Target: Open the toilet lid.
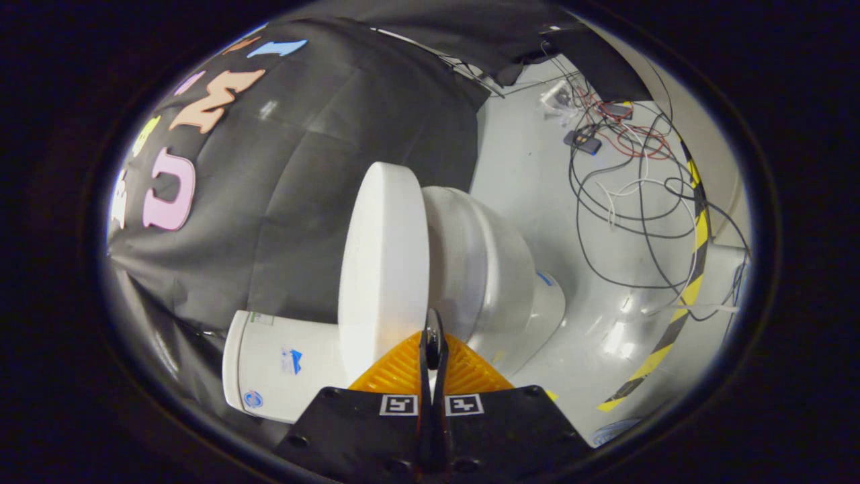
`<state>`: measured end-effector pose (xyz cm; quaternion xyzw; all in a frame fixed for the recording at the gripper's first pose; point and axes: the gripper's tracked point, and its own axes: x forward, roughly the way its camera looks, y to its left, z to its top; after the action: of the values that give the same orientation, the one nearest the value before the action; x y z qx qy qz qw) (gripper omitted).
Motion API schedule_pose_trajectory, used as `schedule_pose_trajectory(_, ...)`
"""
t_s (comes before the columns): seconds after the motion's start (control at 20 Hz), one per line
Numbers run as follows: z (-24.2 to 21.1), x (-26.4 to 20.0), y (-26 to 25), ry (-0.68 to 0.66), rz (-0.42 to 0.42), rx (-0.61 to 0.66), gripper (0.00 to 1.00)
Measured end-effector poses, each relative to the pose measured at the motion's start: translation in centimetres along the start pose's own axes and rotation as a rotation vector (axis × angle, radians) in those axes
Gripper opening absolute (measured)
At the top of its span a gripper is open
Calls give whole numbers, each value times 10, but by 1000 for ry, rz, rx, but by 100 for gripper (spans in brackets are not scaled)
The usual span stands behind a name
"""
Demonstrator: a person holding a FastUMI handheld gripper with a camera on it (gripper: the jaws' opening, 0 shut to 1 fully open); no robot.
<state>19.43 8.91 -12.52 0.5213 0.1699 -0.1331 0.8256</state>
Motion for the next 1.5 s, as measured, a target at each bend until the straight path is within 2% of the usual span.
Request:
schedule_pose_trajectory(0.2,3,-18,30,-52,7,-114,1)
schedule_pose_trajectory(0.5,4,-32,67,-123,93,-75,0)
schedule_pose_trajectory(1.5,-10,-57,142,-255,104,-275,1)
